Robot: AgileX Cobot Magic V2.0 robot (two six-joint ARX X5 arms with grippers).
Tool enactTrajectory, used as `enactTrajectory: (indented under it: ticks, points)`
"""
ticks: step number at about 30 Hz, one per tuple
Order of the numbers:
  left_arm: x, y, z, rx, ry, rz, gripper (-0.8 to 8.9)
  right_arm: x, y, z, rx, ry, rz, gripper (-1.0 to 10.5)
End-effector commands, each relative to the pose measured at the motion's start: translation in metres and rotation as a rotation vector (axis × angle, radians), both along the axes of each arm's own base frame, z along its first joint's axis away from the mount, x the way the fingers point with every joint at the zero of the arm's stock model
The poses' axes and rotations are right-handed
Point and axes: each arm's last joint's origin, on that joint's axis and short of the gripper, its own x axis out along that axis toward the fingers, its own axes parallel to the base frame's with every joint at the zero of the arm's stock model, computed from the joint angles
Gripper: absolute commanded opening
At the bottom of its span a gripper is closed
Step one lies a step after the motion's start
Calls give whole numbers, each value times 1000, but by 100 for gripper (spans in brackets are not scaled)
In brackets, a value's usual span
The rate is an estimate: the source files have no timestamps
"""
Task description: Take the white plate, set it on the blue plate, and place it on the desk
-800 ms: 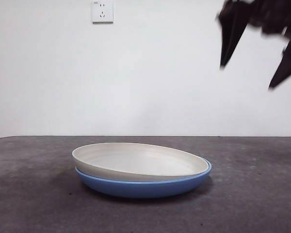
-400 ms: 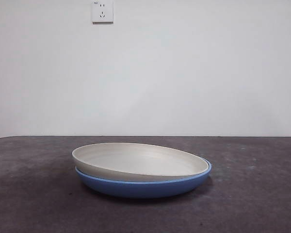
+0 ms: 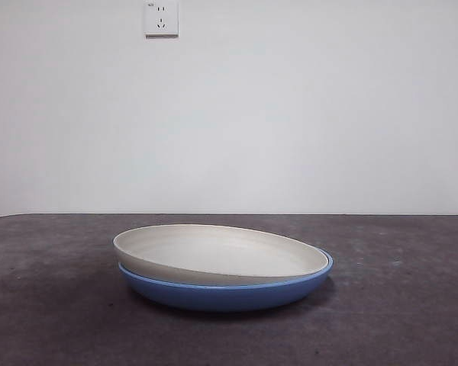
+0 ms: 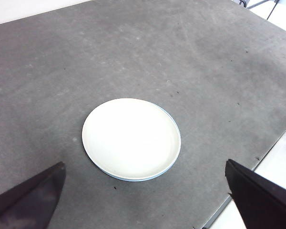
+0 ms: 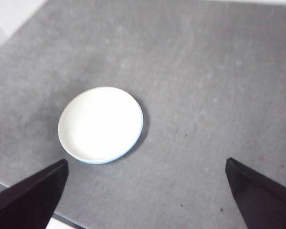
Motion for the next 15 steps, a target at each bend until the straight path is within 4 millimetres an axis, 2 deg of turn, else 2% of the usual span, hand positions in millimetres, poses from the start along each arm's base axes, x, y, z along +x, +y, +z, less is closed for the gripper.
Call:
enactTrajectory:
  ticks: [1, 7, 15]
  points:
    - [-1, 0, 3, -10, -6, -2, 572, -18, -5, 1, -16, -44, -10, 577]
    - [-1, 0, 3, -12, -7, -2, 572, -38, -11, -2, -25, -89, -29, 577]
    - [0, -1, 3, -14, -10, -2, 558, -39, -11, -2, -24, -91, -28, 570]
